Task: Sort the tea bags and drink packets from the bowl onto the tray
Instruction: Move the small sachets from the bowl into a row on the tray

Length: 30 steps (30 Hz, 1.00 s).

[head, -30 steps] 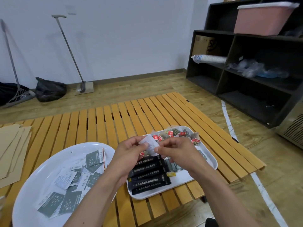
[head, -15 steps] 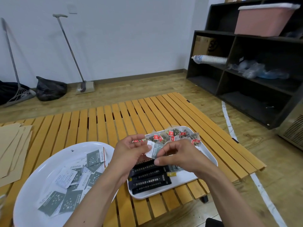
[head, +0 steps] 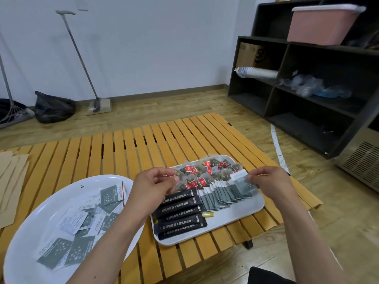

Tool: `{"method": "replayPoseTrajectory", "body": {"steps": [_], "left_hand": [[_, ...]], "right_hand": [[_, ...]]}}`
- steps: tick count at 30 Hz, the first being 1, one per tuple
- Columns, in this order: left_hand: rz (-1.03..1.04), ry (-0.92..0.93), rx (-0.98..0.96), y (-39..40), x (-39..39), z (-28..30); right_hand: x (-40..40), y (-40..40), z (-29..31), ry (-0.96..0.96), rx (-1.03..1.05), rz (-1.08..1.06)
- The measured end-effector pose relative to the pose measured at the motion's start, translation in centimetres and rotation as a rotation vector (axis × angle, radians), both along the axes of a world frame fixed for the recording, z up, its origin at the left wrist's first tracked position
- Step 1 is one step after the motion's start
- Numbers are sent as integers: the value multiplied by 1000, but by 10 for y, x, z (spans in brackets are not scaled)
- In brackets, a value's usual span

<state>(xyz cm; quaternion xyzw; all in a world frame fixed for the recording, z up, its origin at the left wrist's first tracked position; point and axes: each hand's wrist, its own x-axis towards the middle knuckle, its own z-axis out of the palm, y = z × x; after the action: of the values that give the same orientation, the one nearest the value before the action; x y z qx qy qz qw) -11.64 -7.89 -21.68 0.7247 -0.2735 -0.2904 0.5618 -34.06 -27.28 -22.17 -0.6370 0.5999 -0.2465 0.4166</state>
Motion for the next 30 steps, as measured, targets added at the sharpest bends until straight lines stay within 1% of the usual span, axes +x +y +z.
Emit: {"method": "replayPoseTrajectory", "body": {"steps": [2, 4, 8, 11, 16, 19, 22, 24, 26, 28, 30], "left_hand": [[2, -74, 5, -1, 2, -2], [2, -129, 11, -2, 2, -2], [-5, -173, 30, -2, 3, -5], [-5, -184, 40, -1, 4, -5], [-16, -205, 56, 2, 5, -4], [-13, -226, 61, 9, 10, -4], [28, -321, 122, 24, 29, -1], [79, -407, 188, 42, 51, 0], [144, -433, 275, 64, 74, -1], [197, -464, 399, 90, 96, -2], [206, -457, 537, 114, 112, -2]], "right_hand": [[-2, -7, -9, 120, 8, -38], [1, -9, -15, 196, 2, -18], [7, -9, -16, 336, -64, -33], [9, -8, -15, 378, -88, -12], [19, -4, -22, 482, -37, 85], [21, 2, -14, 472, -82, 103], [35, 25, 3, 331, -299, 143], [61, 55, 15, 163, -379, 260], [94, 91, 18, 46, -397, 457], [125, 123, 14, 47, -438, 664], [153, 148, 8, 116, -489, 848]]}}
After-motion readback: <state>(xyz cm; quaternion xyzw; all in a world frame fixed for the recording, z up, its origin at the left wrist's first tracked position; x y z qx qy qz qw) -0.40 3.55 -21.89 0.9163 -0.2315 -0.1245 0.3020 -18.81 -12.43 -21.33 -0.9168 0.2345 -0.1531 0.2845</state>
